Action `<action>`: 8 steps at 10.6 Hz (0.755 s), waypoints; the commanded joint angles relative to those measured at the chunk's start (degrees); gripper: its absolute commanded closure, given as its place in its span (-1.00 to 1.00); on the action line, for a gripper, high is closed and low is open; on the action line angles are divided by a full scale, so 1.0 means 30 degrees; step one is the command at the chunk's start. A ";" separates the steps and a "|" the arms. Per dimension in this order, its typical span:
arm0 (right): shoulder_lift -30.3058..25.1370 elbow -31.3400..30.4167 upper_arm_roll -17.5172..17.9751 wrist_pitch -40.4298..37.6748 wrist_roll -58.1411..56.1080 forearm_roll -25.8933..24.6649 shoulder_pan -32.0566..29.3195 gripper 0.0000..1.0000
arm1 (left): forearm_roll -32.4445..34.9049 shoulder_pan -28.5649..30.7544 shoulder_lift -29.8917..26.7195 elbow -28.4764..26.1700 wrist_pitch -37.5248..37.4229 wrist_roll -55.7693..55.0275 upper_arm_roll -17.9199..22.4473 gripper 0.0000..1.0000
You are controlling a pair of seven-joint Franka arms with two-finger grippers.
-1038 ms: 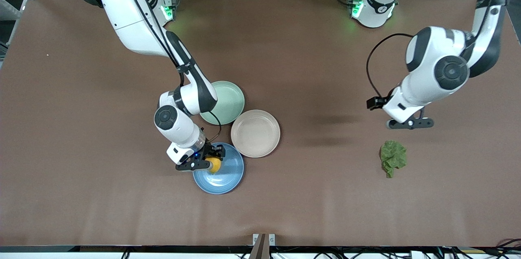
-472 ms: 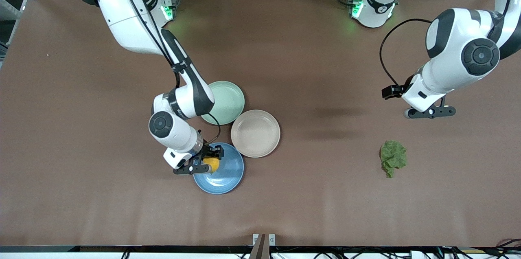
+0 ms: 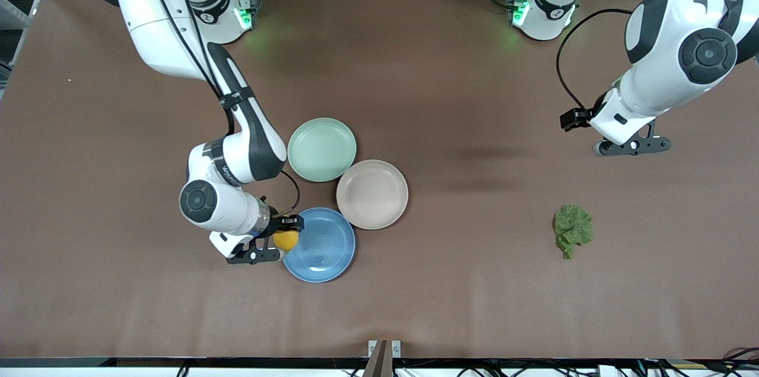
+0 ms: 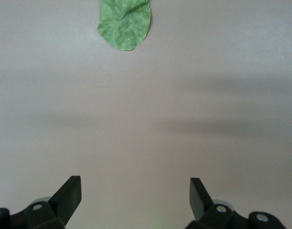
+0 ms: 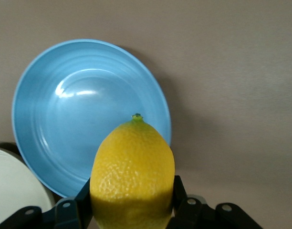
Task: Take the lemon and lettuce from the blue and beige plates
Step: 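Lift the lemon with the right gripper while the left gripper withdraws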
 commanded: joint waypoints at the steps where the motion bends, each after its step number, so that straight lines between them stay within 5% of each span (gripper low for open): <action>1: -0.1049 -0.0108 0.0156 -0.1873 -0.1732 -0.0264 -0.1159 0.34 | 0.0066 0.0099 -0.0489 0.0758 -0.0025 0.0188 -0.0086 -1.00; 8: -0.2576 -0.0313 0.0244 -0.6768 -0.4110 -0.3601 -0.4501 0.26 | -0.1135 0.0099 -0.0401 0.5595 -0.0054 0.0421 0.0061 -1.00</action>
